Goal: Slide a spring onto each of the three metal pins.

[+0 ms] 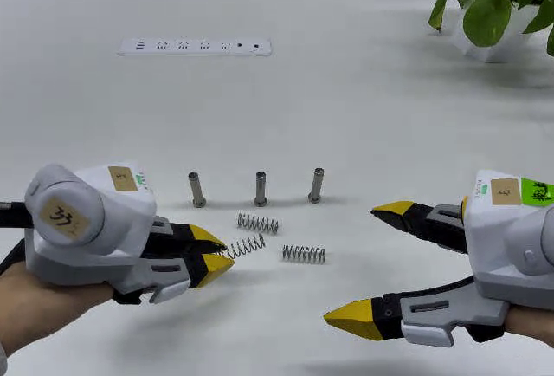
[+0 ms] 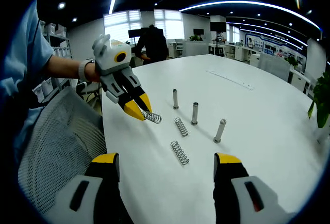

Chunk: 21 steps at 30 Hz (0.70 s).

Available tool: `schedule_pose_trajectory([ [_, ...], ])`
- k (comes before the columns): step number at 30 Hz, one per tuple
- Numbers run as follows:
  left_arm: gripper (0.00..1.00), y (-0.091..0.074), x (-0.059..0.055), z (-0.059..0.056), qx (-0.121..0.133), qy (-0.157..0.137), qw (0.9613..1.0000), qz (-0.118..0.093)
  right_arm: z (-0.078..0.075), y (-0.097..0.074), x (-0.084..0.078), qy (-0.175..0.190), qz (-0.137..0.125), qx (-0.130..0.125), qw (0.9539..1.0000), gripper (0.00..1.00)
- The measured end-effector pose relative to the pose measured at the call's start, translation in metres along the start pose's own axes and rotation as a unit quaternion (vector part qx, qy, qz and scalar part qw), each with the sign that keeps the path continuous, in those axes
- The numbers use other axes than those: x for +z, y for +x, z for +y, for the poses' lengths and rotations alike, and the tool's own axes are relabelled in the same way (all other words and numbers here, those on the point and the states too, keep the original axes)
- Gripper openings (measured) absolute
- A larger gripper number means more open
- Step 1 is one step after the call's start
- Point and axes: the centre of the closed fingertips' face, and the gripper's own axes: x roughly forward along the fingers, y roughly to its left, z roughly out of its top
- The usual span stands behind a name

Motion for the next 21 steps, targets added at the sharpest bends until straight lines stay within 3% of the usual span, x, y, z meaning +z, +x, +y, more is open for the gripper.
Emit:
schedule_pose_trajectory([
  [7,0.1,-0.001,0.008,-0.01,-0.021,0.006,0.9995,-0.023,0.012,0.007,0.018,0.0,-0.018,0.046,0.9988,0.55],
  [21,0.1,-0.004,0.02,-0.025,-0.06,0.029,0.9961,-0.057,0.026,0.022,0.024,-0.019,-0.001,0.093,0.9955,0.43],
])
